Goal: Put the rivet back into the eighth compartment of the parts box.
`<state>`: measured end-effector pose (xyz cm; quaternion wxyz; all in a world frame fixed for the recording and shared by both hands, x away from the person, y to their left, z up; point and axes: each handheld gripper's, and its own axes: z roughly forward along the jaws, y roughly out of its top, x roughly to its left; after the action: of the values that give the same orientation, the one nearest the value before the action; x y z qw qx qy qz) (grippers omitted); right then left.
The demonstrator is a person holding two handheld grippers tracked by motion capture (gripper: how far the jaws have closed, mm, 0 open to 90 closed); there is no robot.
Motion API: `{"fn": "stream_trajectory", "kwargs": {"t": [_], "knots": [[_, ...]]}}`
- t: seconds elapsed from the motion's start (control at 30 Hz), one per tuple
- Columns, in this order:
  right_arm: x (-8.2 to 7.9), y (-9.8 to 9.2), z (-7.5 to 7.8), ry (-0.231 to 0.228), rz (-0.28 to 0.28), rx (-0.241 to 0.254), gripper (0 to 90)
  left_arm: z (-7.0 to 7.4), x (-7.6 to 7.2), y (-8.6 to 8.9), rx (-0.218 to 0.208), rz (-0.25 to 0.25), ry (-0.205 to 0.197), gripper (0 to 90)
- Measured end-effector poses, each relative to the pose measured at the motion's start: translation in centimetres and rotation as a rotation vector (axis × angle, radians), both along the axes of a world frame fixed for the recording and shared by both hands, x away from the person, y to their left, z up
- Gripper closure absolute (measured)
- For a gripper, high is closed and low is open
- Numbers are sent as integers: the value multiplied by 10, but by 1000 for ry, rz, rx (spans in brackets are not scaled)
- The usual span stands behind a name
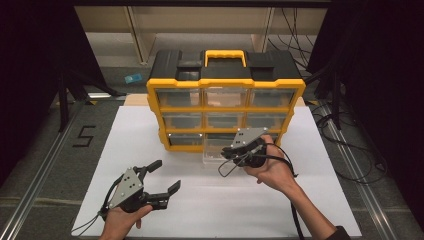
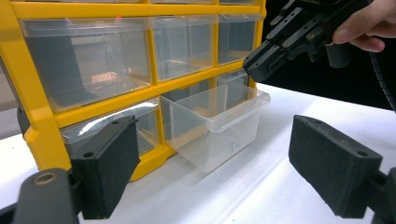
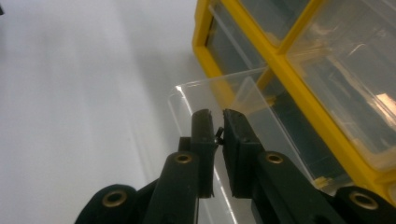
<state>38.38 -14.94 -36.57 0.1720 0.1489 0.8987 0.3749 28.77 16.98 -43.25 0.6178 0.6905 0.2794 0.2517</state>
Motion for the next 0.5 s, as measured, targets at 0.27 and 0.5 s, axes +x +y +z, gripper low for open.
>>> {"fn": "stream_trajectory", "kwargs": {"t": [0.27,0.5], "knots": [[11,-2,-3,-12,-31,18,836,0,0,0,1,-1,0,163],[18,-1,-6,-8,-43,20,835,0,0,0,4,-4,-4,163]]}}
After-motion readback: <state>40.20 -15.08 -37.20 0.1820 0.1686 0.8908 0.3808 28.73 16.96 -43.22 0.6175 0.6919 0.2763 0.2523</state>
